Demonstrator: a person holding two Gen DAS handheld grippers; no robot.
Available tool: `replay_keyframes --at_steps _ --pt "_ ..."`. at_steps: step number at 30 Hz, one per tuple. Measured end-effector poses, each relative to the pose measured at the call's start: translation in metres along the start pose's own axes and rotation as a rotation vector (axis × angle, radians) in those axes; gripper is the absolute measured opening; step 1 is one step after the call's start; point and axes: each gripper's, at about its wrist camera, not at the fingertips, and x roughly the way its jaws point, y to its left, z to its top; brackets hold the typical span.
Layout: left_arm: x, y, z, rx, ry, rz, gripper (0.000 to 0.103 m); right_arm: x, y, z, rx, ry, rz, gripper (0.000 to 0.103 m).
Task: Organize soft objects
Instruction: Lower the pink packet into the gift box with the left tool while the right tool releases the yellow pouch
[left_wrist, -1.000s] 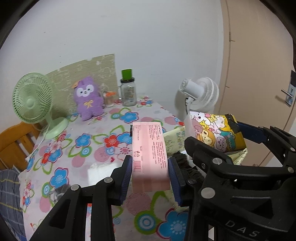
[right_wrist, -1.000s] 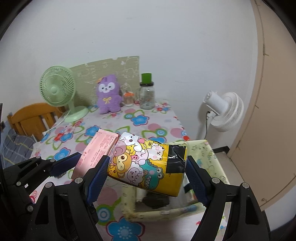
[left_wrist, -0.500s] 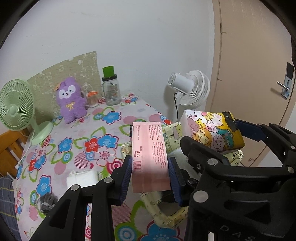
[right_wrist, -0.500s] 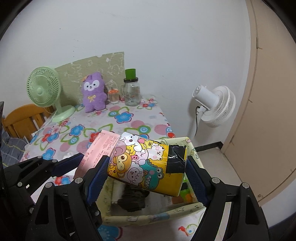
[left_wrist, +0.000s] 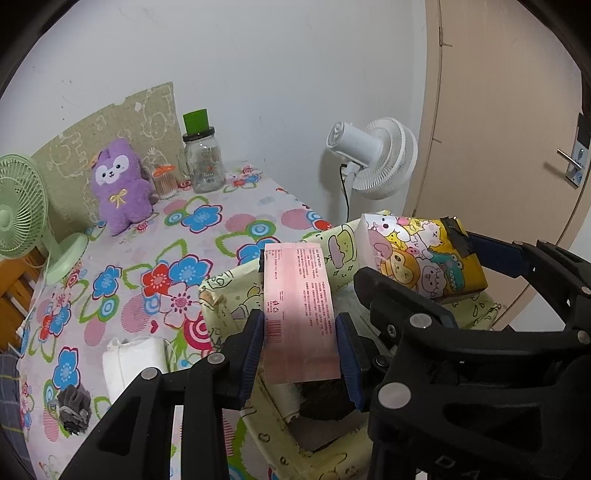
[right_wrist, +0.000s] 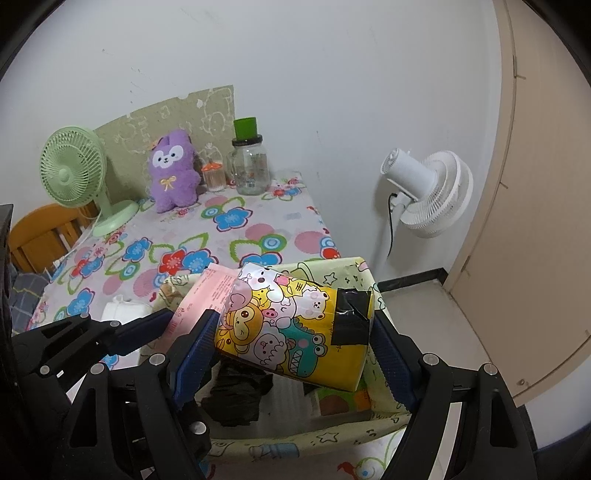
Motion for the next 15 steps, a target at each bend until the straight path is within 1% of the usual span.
replay_keyframes --at_steps 6,8,10,13,15 --pt "0.011 -0.005 0.0 0.012 0.032 0.01 0.044 0.011 -0.004 -0.002 0.007 0.019 0.005 0.083" --pt "0.012 -0.006 0.0 0.014 0.034 0.017 0.056 0.015 -0.005 -0.002 0.008 0.026 0.006 0.083" --pt "0.012 -0.005 -0.001 0.014 0.033 0.029 0.058 0.019 -0.005 -0.003 0.008 0.033 0.011 0.083" --pt "0.012 -0.004 -0.002 0.016 0.03 0.048 0.065 0.023 -0.005 -0.004 0.009 0.039 0.018 0.083" --pt "0.012 -0.003 -0.003 0.015 0.032 0.058 0.065 0.026 -0.004 -0.005 0.009 0.046 0.026 0.083"
